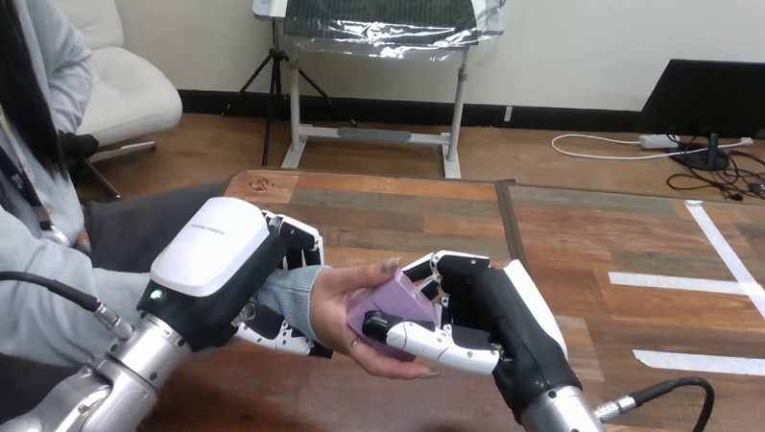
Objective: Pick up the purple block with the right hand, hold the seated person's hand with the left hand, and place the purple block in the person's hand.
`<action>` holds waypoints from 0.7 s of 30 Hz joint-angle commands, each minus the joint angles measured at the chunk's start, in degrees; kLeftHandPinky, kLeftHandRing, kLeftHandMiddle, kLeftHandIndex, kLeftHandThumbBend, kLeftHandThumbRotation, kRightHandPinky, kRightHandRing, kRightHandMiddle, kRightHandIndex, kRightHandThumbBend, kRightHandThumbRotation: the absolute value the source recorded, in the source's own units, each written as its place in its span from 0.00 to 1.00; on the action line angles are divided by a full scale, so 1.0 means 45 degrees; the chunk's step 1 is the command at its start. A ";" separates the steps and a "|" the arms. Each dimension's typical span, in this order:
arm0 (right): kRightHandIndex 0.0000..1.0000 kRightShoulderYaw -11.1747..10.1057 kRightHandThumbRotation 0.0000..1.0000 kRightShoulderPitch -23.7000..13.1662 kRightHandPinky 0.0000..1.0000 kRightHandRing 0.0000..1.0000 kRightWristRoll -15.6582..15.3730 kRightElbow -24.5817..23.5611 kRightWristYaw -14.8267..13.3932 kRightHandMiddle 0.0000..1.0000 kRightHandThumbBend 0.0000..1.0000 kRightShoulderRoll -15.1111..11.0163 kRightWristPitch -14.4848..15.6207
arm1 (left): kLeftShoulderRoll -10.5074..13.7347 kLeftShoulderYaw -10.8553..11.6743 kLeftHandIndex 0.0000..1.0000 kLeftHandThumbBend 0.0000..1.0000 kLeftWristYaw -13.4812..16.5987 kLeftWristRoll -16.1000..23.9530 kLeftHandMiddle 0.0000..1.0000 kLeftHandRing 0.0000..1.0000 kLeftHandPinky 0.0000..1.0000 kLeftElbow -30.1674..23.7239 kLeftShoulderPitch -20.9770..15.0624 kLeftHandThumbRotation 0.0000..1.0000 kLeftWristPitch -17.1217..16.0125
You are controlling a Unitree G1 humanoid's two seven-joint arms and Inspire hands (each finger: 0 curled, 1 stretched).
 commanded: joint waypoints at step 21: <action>0.29 0.0279 0.41 -0.1173 0.15 0.20 0.0432 -0.0056 0.0469 0.25 0.38 0.0031 -0.0023 | -0.0628 0.0441 0.38 0.97 0.0777 -0.0211 0.36 0.31 0.30 -0.0913 -0.1215 0.25 -0.0486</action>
